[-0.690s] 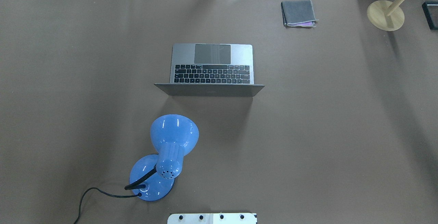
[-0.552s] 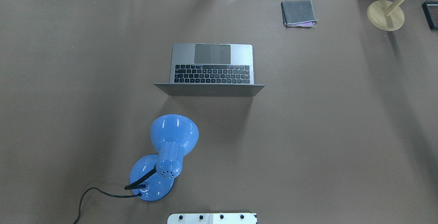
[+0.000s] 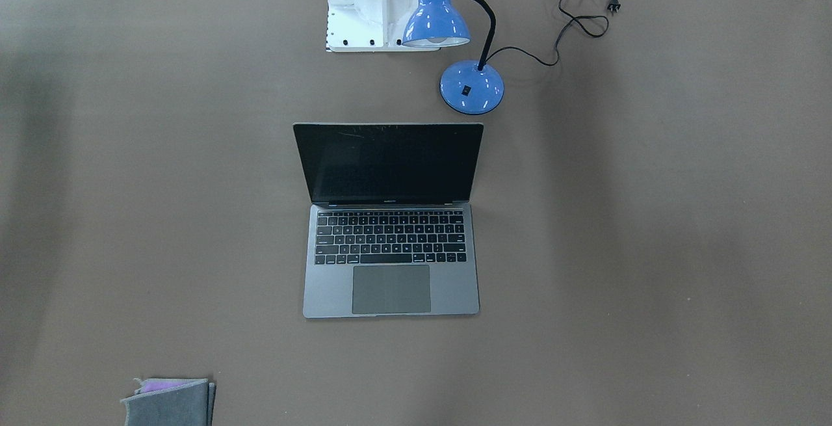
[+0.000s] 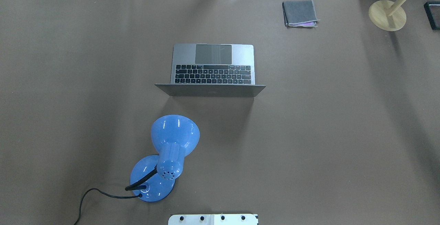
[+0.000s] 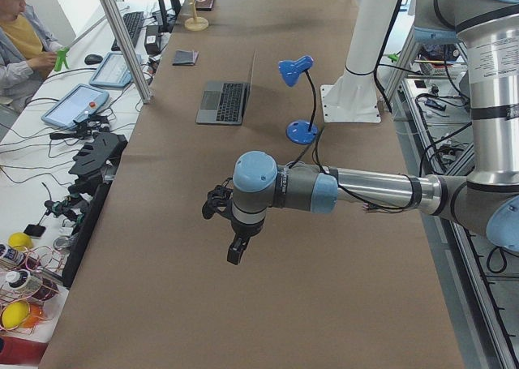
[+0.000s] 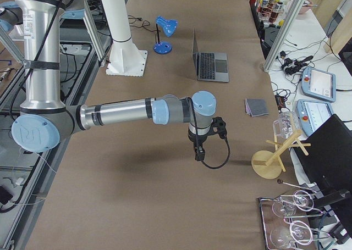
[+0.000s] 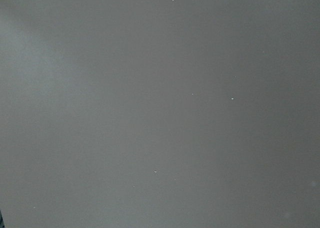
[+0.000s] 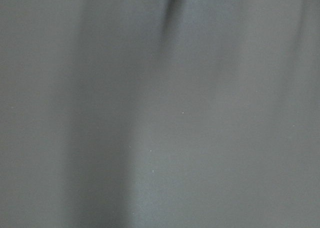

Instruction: Close laptop

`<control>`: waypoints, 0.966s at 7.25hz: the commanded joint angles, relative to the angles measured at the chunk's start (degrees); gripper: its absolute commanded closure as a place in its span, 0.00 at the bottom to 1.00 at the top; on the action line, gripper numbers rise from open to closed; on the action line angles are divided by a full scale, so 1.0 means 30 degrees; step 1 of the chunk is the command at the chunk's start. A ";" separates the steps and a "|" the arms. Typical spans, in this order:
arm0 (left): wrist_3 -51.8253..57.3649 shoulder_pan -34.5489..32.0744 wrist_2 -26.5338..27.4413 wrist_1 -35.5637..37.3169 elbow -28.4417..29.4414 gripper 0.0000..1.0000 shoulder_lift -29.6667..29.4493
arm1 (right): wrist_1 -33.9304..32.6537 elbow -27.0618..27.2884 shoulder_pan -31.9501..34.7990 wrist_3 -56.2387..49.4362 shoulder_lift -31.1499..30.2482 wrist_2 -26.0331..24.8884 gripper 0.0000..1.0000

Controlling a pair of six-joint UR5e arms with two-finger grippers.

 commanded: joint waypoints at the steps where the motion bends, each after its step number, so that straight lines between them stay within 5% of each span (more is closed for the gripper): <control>1: -0.0147 0.0045 0.0042 -0.0036 -0.0038 0.02 -0.0034 | 0.0020 -0.0010 0.0000 -0.0027 -0.0012 -0.0019 0.00; 5: -0.1585 -0.0013 -0.0074 -0.0094 -0.0097 0.02 0.0111 | 0.0020 0.0048 0.0000 -0.0057 -0.0012 0.0127 0.00; 7: -0.1789 -0.0042 -0.2023 -0.0094 -0.0300 0.02 0.0403 | 0.0019 0.0048 0.0000 -0.0027 -0.0187 0.0742 0.00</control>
